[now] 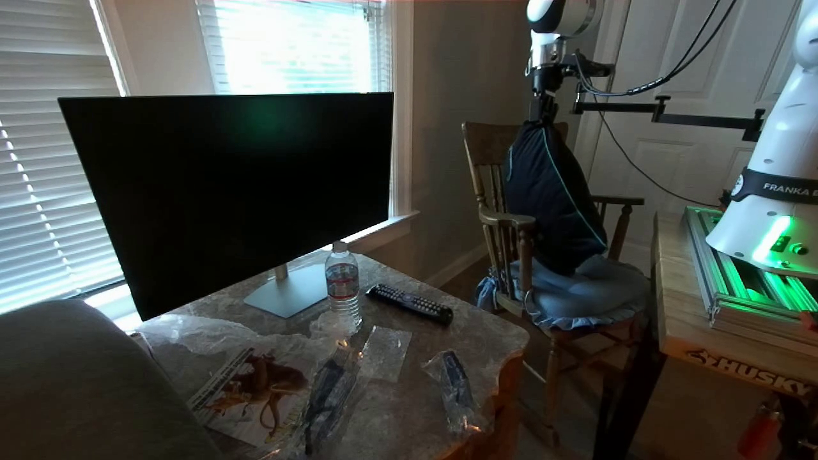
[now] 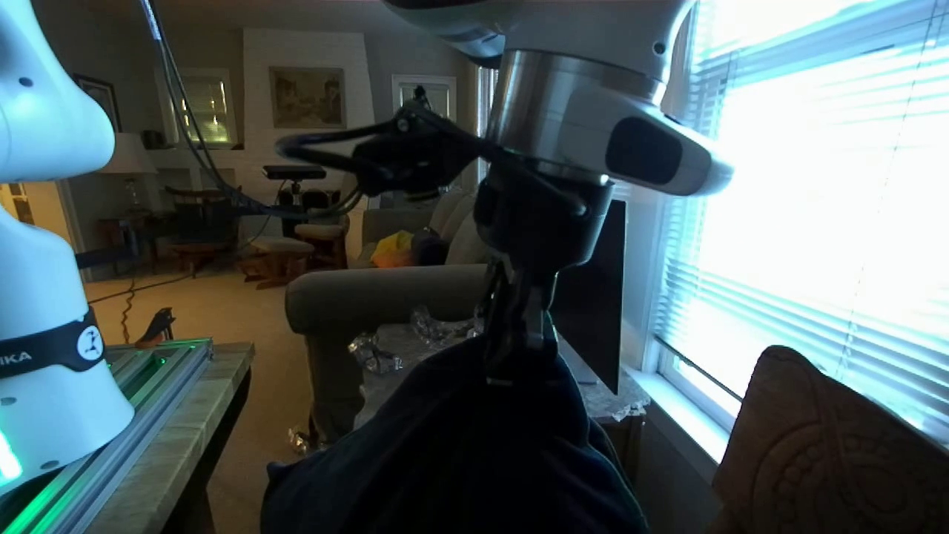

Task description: Put the dark blue pillow on the sofa.

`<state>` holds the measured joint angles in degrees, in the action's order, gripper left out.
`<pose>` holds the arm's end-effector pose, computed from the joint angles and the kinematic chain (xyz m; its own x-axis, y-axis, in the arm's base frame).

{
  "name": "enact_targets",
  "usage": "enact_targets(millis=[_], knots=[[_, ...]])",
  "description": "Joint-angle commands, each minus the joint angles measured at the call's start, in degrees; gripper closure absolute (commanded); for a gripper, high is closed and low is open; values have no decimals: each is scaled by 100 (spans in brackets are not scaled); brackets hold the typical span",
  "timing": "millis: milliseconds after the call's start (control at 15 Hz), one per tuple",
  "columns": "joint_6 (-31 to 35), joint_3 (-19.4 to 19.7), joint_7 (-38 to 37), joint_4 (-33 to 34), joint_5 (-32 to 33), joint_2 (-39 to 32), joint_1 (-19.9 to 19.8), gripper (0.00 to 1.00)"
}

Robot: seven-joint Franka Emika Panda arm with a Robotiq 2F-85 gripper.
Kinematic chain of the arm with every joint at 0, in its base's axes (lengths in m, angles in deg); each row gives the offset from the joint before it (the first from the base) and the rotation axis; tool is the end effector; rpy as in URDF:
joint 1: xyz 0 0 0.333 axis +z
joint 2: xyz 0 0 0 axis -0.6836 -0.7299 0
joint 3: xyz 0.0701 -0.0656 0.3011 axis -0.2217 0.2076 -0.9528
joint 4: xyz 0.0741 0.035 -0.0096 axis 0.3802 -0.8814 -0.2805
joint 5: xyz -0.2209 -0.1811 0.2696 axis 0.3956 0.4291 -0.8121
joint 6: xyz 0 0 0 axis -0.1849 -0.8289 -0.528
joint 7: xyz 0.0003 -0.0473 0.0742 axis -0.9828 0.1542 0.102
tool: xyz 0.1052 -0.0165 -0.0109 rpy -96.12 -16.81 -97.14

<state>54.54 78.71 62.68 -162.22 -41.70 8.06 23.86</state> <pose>0.4649 -0.2678 0.3100 0.9639 -0.1997 -0.1762 -0.2213 -0.9687 -0.1128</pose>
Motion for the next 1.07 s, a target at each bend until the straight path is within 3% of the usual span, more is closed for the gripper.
enact_targets(millis=[0, 533, 1000], knots=[[-234, 34, 175, -378, 32, 799, 125, 98], [-852, 44, 309, -1117, 242, 2791, 492, 98], [-1122, -205, 281, -1571, -51, 4486, 1380, 98]])
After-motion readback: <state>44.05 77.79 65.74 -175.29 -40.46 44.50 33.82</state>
